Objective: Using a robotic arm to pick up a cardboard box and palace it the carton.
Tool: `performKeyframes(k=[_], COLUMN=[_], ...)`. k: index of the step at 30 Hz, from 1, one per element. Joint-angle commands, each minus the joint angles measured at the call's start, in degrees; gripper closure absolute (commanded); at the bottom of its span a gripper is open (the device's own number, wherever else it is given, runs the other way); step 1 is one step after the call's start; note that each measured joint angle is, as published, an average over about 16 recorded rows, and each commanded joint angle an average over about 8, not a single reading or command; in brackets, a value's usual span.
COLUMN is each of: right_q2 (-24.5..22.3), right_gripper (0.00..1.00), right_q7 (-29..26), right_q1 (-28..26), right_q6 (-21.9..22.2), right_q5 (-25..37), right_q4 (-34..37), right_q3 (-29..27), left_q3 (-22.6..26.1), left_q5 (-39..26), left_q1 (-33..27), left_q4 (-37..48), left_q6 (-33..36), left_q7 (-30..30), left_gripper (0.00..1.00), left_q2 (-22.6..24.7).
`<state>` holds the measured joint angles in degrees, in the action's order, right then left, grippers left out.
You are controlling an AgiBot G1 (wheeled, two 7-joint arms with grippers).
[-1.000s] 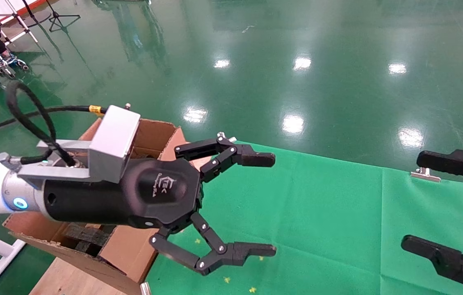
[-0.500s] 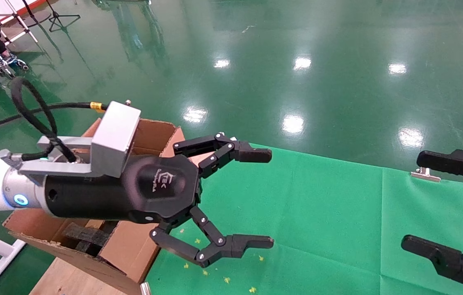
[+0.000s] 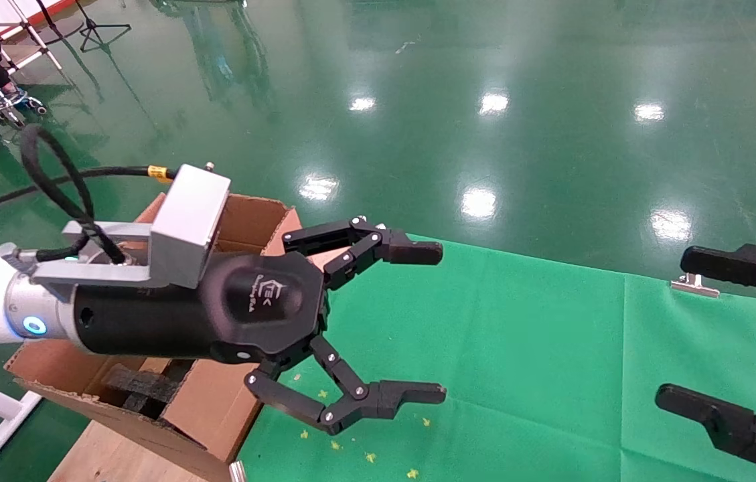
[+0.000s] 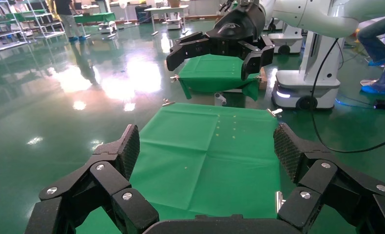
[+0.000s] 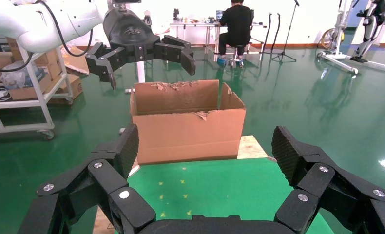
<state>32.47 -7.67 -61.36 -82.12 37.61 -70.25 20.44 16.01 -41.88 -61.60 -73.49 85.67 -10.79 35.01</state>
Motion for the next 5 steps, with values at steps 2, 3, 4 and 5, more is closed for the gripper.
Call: performKeyframes(k=[2,3,4,5], right_q2=[0.00,0.00,0.00,0.00], right_gripper=[0.00,0.00,0.00,0.00], right_q7=[0.00,0.00,0.00,0.00], right_q1=[0.00,0.00,0.00,0.00], right_q6=[0.00,0.00,0.00,0.00], right_q5=[0.00,0.00,0.00,0.00], right_q4=[0.00,0.00,0.00,0.00], right_q3=[0.00,0.00,0.00,0.00], left_q3=[0.01,0.02,0.02,0.02], left_q5=[-0.02,-0.02,-0.02,-0.02], left_q1=[-0.02,-0.02,-0.03,-0.03], left_q4=[0.05,0.06,0.06,0.07], left_q6=[0.01,0.01,0.01,0.01], left_q7=[-0.01,-0.02,-0.02,-0.02], left_gripper=[0.00,0.00,0.00,0.00], left_q2=[0.00,0.00,0.00,0.00])
